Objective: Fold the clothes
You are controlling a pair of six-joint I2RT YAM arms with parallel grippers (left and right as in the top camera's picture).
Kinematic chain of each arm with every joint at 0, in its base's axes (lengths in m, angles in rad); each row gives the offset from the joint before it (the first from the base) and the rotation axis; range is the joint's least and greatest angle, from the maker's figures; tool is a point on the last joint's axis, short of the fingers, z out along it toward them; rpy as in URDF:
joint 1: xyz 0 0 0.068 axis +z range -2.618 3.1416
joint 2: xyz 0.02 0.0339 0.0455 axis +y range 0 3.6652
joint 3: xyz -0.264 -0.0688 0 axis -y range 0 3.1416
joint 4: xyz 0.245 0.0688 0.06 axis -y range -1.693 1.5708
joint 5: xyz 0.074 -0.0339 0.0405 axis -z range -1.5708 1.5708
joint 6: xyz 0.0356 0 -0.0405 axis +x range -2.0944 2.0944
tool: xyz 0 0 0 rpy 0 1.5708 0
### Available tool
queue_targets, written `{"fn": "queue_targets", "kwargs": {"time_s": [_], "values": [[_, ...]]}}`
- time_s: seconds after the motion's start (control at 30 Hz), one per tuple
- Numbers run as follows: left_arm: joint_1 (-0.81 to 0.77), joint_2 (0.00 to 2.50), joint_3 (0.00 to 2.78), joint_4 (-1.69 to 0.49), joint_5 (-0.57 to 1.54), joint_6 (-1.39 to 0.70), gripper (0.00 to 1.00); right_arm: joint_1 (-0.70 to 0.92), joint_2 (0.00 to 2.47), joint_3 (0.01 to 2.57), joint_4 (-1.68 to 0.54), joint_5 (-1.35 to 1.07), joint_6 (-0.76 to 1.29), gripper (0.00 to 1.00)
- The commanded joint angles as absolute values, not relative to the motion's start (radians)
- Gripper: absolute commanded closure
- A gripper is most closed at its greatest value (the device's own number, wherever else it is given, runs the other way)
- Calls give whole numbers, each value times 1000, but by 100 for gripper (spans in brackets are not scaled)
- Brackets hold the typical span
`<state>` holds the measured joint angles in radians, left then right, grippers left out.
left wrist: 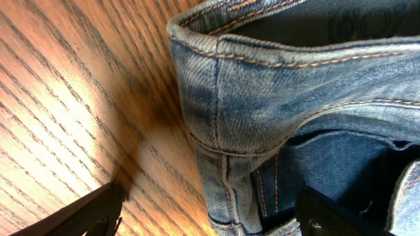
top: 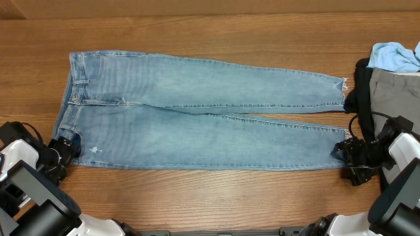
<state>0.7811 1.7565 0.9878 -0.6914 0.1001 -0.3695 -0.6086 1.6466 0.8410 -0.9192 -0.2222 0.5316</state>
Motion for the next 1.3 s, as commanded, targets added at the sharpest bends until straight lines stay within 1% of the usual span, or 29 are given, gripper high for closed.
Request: {"fn": "queue_targets", "kwargs": {"time_s": [0.0, 0.23, 0.33, 0.4, 0.67, 0.73, 0.87, 0.97, 1.07, 1.1, 1.17, 1.23, 1.27], "values": [[786, 1781, 979, -691, 79, -390, 11, -607, 1666, 812, -888, -220, 529, 18], [786, 1781, 979, -701, 78, -389, 8, -607, 1666, 812, -886, -171, 528, 18], [786, 1781, 979, -714, 78, -384, 6, -607, 1666, 812, -883, -128, 529, 13], [786, 1780, 979, -730, 78, -377, 5, -607, 1666, 812, -878, -109, 529, 13], [786, 1780, 979, -789, 79, -310, 3, -607, 1666, 812, -823, -171, 551, 13], [786, 1780, 979, -798, 80, -310, 2, -607, 1666, 812, -824, -174, 551, 13], [786, 1780, 979, -800, 79, -310, 2, -607, 1666, 811, -821, -192, 551, 18], [786, 1780, 979, -793, 78, -305, 2, -607, 1666, 810, -810, -244, 551, 18], [786, 1780, 979, -791, 78, -298, 2, -607, 1666, 810, -795, -248, 551, 20], [786, 1780, 979, -791, 78, -298, 2, -607, 1666, 810, -793, -248, 551, 22], [786, 1780, 979, -789, 78, -292, 2, -607, 1666, 810, -794, -244, 551, 32], [786, 1780, 979, -789, 78, -292, 2, -607, 1666, 809, -797, -223, 551, 49], [786, 1780, 979, -789, 78, -292, 2, -607, 1666, 807, -801, -203, 551, 54]]}}
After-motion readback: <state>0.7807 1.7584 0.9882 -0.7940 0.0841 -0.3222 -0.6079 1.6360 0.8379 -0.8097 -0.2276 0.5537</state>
